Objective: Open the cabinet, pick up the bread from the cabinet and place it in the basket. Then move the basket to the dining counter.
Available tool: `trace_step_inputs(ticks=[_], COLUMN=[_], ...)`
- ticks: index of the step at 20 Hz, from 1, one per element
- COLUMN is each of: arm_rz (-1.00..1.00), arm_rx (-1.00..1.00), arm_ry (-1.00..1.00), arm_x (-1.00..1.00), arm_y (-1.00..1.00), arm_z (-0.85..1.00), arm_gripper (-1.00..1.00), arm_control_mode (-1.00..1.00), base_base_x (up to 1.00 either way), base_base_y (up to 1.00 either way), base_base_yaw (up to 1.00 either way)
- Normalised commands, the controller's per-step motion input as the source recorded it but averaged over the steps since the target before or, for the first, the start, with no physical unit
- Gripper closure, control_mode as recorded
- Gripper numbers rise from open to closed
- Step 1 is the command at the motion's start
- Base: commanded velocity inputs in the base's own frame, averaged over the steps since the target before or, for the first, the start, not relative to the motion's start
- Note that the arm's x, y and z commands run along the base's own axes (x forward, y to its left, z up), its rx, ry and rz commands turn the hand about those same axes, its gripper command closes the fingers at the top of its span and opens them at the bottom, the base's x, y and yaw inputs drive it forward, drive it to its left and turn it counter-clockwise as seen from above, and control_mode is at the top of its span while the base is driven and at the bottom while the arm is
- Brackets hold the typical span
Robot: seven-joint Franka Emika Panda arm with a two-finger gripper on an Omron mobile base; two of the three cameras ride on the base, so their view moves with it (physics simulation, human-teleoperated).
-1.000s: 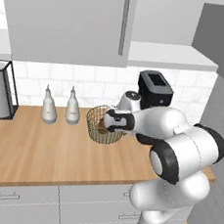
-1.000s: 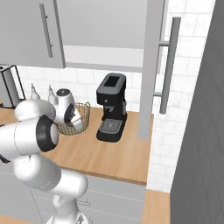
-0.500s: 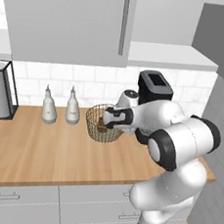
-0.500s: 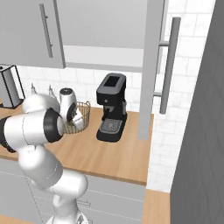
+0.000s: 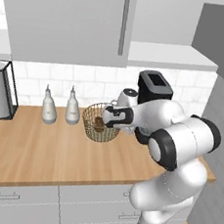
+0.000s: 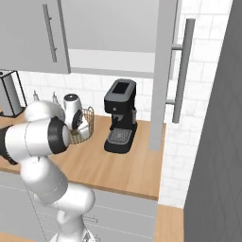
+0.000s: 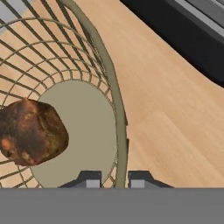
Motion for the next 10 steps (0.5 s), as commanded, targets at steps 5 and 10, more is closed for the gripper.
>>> trace_step_inputs(ticks=[5,10], arm_rz=[0.0,-0.03], arm_rx=[0.0,0.0], arm_ry=[0.0,0.0], arm_x=[-0.42,-0.65], arm_y=[0.0,-0.07], arm_z=[0.15,0.47], arm_gripper=[1.0,1.0], arm_control_mode=[-1.0,-1.0], base_base_x=[0.0,0.0], base_base_y=[0.0,0.0], base_base_yaw=[0.0,0.0])
